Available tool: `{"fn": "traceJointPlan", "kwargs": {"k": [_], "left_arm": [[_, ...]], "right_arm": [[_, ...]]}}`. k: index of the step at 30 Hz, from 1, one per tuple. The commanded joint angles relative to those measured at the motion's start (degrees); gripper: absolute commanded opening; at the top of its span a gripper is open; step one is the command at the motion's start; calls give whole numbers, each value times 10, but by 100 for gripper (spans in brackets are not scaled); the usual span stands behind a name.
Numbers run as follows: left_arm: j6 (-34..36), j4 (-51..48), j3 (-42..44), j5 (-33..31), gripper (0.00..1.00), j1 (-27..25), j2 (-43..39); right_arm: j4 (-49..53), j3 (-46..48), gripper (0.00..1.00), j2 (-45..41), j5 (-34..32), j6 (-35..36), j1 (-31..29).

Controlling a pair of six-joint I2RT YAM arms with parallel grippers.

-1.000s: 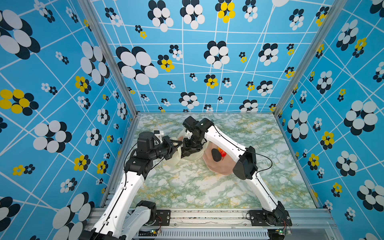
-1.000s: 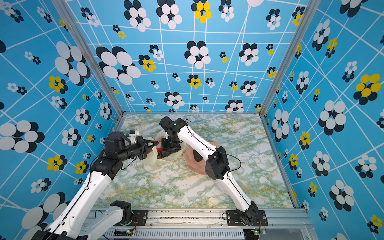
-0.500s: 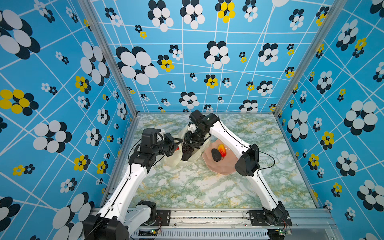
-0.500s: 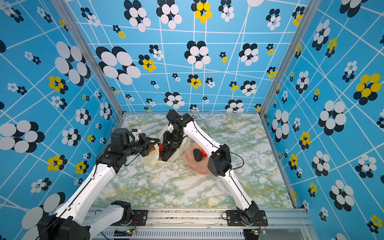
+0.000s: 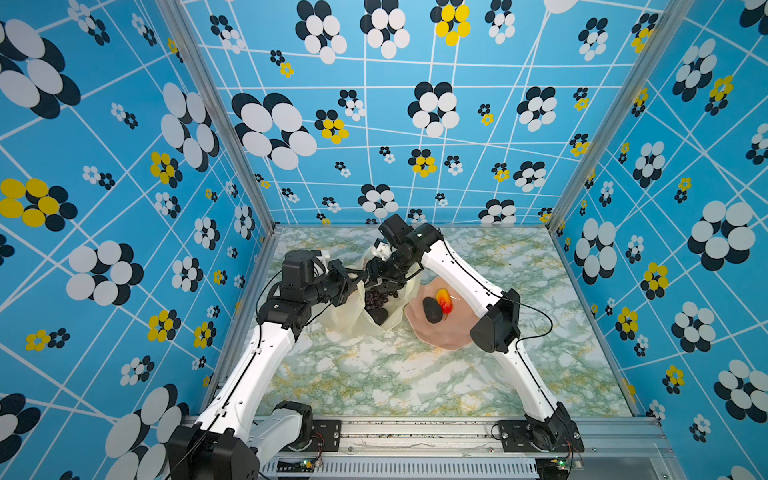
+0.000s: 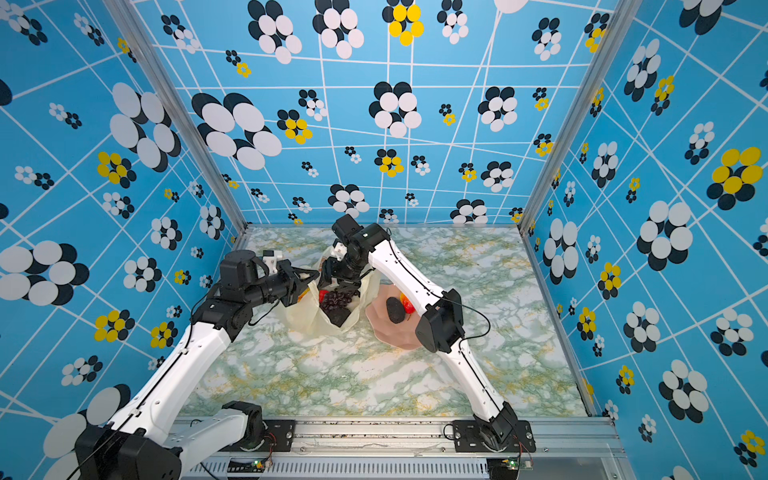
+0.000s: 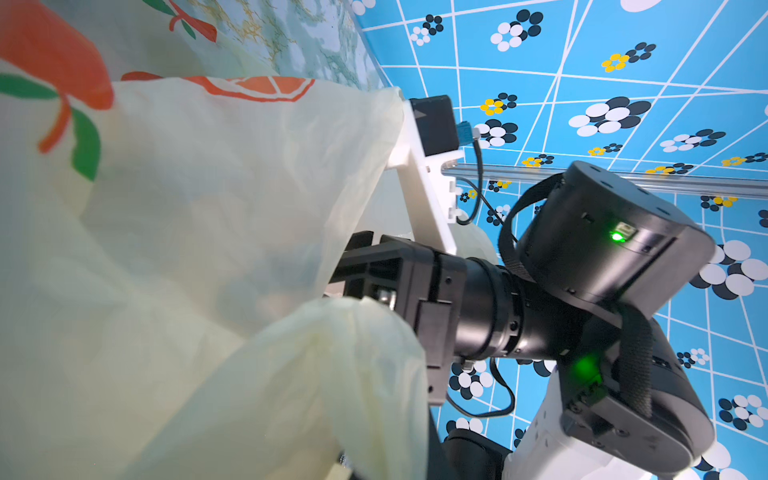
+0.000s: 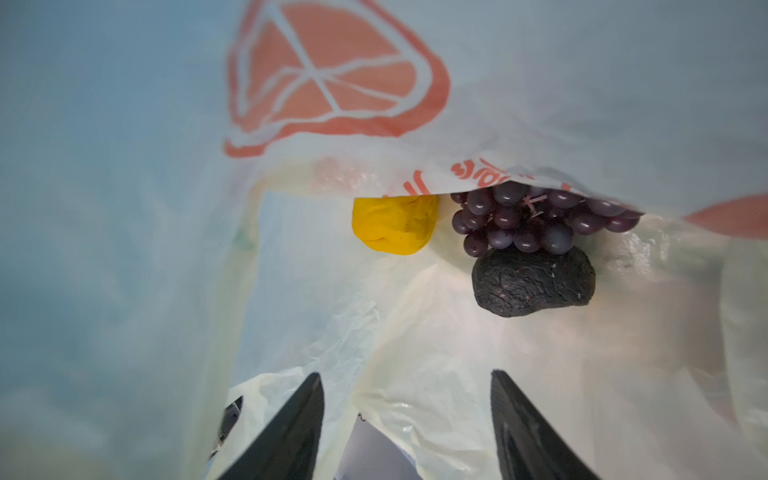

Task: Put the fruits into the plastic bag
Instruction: 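Carry the avocado into the bag mouth held by the left gripper and release, then withdraw the empty right gripper up out of the bag, then move the right gripper over the pink bowl above the mango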

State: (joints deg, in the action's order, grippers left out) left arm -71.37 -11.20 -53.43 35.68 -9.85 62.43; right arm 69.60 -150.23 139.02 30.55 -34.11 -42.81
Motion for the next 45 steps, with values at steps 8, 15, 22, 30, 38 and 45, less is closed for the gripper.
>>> {"fn": "traceJointPlan", "kwargs": {"k": [8,15,22,30,38,45], "left_arm": [[13,1,5,-5,0,-14,-20],[12,0,21,-32,0,-32,-36],[10,4,23,-52,0,-49,-34],[5,19,30,-79,0,-69,-29],[16,10,24,-92,0,-77,-32],[6,26,46,-96,0,-80,-38]], "right_arm": [[-31,-32,66,-103,47,-33,15],[-67,-45,67,-161,56,-24,24],[-71,-46,68,-228,23,28,52],[-18,-46,72,-289,-49,115,101],[80,-26,77,-327,-239,187,103],[106,53,79,-353,-327,181,103]]}}
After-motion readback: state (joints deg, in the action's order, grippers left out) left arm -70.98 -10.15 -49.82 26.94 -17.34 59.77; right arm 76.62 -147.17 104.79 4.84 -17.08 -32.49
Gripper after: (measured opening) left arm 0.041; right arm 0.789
